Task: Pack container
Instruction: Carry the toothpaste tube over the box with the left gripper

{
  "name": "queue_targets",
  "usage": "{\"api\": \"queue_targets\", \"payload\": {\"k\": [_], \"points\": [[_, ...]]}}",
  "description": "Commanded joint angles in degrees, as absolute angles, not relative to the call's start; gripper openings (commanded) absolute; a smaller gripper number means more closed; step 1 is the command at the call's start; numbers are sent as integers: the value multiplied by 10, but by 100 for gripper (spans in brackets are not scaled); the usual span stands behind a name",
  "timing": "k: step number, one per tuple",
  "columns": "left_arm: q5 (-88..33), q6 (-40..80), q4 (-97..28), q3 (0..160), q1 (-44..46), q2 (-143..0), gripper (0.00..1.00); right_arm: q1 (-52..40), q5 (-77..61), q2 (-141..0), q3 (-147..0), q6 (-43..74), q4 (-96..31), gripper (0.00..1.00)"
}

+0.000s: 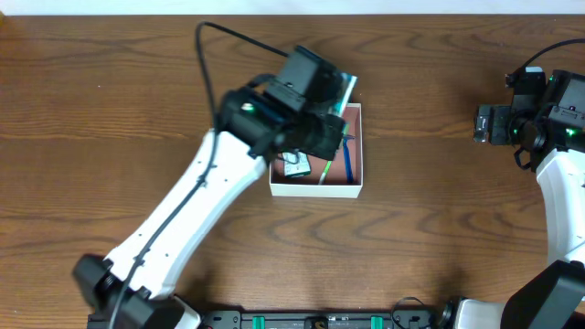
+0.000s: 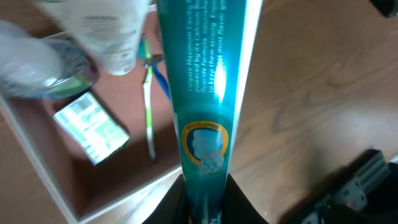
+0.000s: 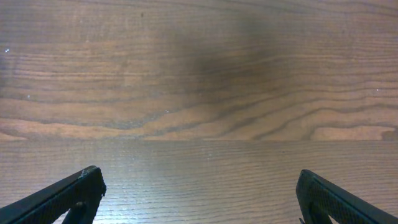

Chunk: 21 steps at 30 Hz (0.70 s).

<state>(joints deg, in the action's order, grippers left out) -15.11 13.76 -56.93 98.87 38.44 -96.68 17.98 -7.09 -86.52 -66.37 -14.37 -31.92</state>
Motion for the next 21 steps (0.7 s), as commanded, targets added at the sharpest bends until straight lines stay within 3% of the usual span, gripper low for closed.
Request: {"api": "queue_targets", "payload": {"k": [1,13,21], "points": [[-98,156,-554,987,414,-1011,15,176,-75,-867,-667,-151,-320,99],[24,204,-532,987,438,-1104,13,176,-75,-867,-667,-151,-320,99],[29,231,-485,987,442,-1114,14,176,-75,-867,-667,-151,-320,99]]}}
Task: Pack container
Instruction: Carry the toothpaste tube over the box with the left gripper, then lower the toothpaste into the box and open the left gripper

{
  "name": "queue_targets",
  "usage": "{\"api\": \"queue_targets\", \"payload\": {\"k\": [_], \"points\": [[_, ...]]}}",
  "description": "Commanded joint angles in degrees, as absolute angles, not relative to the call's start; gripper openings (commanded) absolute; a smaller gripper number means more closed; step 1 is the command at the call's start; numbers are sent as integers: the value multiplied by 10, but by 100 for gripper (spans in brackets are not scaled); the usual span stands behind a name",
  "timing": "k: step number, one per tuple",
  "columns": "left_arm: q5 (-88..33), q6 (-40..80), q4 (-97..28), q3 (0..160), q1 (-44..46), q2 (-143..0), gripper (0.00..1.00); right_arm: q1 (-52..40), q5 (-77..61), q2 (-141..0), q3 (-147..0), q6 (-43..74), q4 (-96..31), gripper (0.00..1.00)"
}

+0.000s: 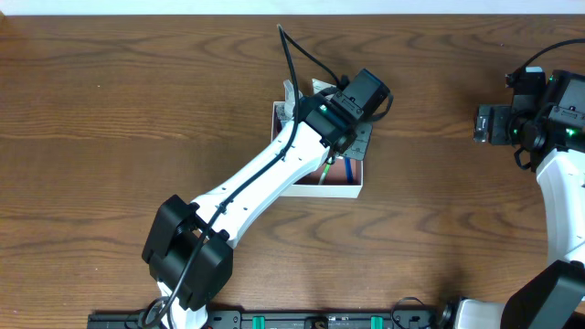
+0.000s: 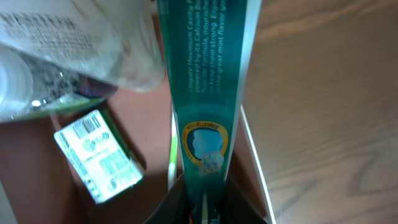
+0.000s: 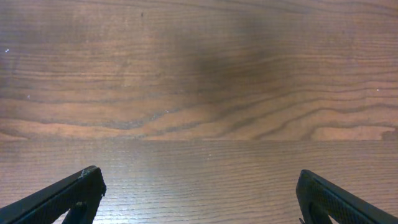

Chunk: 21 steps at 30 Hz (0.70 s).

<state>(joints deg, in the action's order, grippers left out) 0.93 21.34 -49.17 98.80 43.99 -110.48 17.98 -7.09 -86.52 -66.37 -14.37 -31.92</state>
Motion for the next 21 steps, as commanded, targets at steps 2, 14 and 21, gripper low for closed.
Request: {"api": "queue_targets", "payload": {"k": [2,14,21], "points": [[29,233,-485,987,442,-1114,13,176,-75,-867,-667,-151,-320,99],[24,233,-485,987,442,-1114,30,176,-75,-867,-667,-151,-320,99],[24,232,-485,987,442,-1114,39,176,-75,-867,-667,-151,-320,99]]}}
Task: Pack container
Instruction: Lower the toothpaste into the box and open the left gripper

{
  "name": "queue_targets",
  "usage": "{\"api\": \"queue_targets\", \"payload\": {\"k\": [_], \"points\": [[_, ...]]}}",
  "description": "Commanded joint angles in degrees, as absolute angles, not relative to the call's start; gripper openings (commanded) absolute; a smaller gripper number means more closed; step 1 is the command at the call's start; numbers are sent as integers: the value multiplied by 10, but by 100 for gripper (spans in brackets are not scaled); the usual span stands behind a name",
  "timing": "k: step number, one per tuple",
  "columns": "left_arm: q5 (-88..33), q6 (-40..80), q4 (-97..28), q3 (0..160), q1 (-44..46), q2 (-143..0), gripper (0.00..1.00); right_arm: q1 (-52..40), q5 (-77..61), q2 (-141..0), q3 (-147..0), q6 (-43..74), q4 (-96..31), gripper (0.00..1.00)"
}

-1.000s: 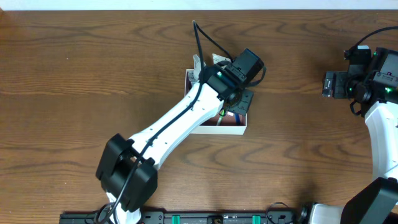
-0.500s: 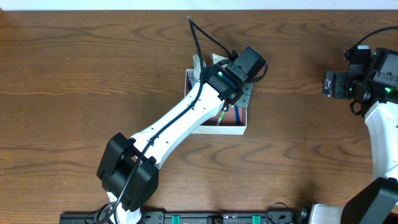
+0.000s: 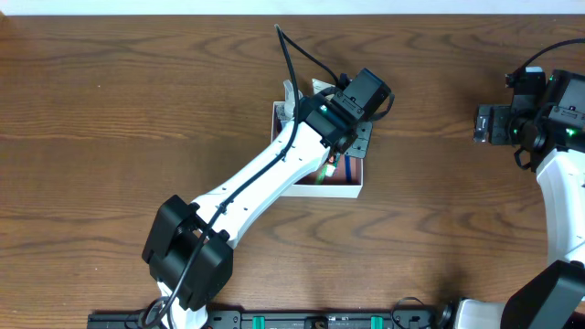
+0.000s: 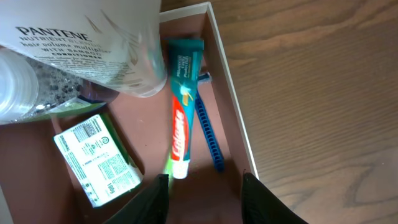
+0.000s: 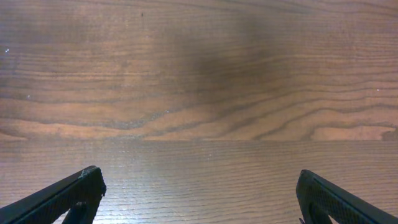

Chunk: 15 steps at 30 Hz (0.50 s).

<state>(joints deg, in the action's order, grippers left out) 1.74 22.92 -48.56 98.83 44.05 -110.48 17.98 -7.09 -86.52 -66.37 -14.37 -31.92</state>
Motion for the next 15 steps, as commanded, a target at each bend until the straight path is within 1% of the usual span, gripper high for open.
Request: {"api": "queue_targets", "payload": {"k": [1,8,15], "points": [[24,232,-485,987,442,-1114,39,176,-76,-867,-667,-151,-320,99],[24,230,-494,988,442,-1095,39,176,-75,-867,-667,-151,-320,99],[31,221,-524,988,442,-1007,40,176,-76,-867,-667,-151,-320,99]]}}
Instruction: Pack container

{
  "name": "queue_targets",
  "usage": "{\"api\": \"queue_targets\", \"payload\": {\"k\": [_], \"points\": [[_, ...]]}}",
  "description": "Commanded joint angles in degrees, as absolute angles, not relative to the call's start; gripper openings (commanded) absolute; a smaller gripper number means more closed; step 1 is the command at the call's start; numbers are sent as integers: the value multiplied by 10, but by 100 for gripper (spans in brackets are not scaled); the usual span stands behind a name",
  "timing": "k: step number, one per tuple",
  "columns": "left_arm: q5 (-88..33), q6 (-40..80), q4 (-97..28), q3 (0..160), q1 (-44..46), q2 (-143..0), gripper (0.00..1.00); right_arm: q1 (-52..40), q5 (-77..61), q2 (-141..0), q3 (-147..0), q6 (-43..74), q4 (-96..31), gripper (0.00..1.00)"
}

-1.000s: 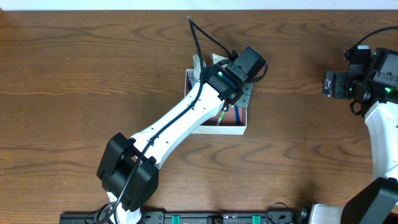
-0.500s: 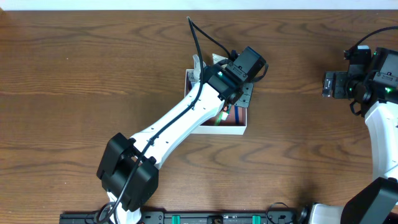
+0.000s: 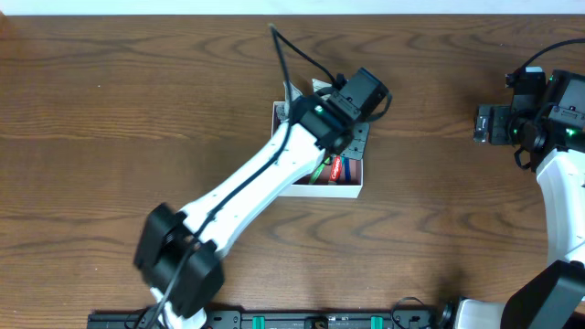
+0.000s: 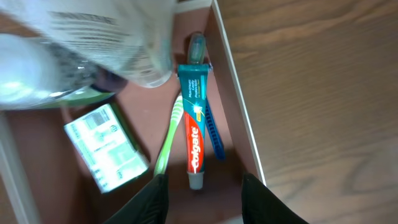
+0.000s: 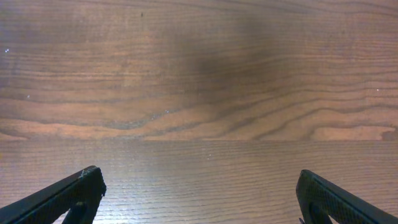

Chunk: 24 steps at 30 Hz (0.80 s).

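A white box with a brown floor (image 4: 233,106) holds a Colgate toothpaste tube (image 4: 194,127), a green toothbrush (image 4: 168,134), a blue razor (image 4: 214,137), a green-and-white packet (image 4: 107,147) and a white Pantene bottle (image 4: 106,37). My left gripper (image 4: 204,202) hangs open just above the box, over the tube's cap end, holding nothing. In the overhead view the left arm covers most of the box (image 3: 352,189). My right gripper (image 5: 199,196) stands open over bare wood, far right of the box (image 3: 498,123).
A clear round container (image 4: 25,81) lies blurred at the box's left side under the bottle. Brown wooden tabletop (image 3: 137,110) surrounds the box. The right arm (image 3: 558,183) stands along the table's right edge.
My open left gripper has shifted slightly over the box; the toothpaste tube now sits nearer the view's middle, beside the toothbrush. The right arm has not moved.
My left gripper was shut on the toothpaste tube over the box's right side, then still held it lower inside the box. Half a second ago it was open and the tube lay in the box. The tube still lies there, with the gripper open above.
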<state>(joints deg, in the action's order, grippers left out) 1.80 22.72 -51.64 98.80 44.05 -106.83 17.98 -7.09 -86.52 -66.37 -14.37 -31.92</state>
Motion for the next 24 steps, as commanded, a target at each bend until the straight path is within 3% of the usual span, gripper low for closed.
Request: {"api": "queue_targets", "payload": {"k": [1,4,6,9,16,24], "points": [[40,222,-532,988,442,-992,44,176,-76,-867,-667,-151,-320,99],[76,222,-553,988,441,-946,55,176,-76,-867,-667,-151,-320,99],[100,222,-567,988,441,-916,67,176,-75,-867,-667,-151,-320,99],[114,222,-597,988,441,-864,97,176,-75,-867,-667,-151,-320,99],[212,213,-676,988,441,-749,98,176,-75,-867,-667,-151,-320,99],[242,178,-783,988,441,-618,98,176,-75,-867,-667,-151,-321,99]]}}
